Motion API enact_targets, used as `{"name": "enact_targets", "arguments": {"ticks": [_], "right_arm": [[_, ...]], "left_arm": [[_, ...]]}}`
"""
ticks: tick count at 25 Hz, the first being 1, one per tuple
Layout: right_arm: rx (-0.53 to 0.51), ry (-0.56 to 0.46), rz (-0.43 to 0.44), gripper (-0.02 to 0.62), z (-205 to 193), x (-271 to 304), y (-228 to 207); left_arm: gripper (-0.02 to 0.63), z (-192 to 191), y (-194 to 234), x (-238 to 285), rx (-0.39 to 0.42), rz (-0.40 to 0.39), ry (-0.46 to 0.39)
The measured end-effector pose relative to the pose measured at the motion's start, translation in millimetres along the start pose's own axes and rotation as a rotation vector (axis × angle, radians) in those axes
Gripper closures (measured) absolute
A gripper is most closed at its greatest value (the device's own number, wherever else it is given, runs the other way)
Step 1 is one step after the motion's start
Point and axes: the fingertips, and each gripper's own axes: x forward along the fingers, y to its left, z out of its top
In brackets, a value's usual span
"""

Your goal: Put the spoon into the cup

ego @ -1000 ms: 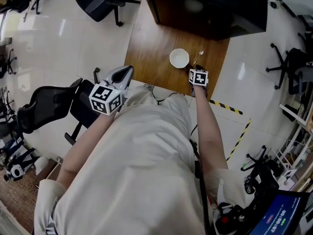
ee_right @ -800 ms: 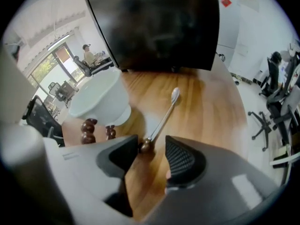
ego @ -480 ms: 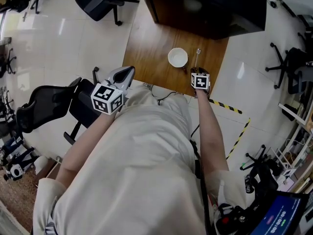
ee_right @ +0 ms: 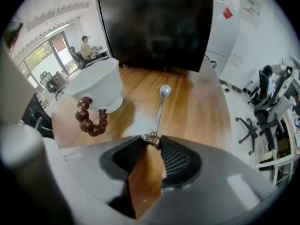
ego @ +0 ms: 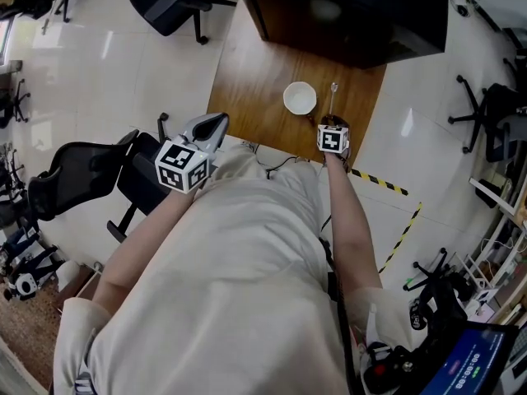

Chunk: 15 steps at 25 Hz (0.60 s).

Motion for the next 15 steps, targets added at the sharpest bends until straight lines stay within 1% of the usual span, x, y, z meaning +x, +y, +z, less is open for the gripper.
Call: {"name": "enact_targets", "arguments": {"ticks": [3,5,8,12,15], "right_arm": [[0.026,-0.005,-0.022,0.468,1.8,-4.5,-3.5],[0.047,-0.01,-0.022,0.468,-1.4,-4.5,-6.1],[0.071,-0.022,0.0,0.468,-2.0,-11.4,-5.7],[0.051,-0.064,0.025,0.468,4.2,-23.8,-7.3],[0.06,-0.091,0.041,0.468,11.5,-43.4,-8.5]], "left_arm": [[0.606,0.4,0.2,1.2,0.008,-0.001,0.0],[0.606,3.6,-0.7,1.8,0.013,-0.003,-0.007],[0.606,7.8,-2.6,5.7,0.018,-0.012,-0.015],[0.606,12.4,-4.8,13.6,0.024,-0.031,-0.022],[0.606,15.6,-7.4,19.1,0.025,-0.045,-0.028]]}}
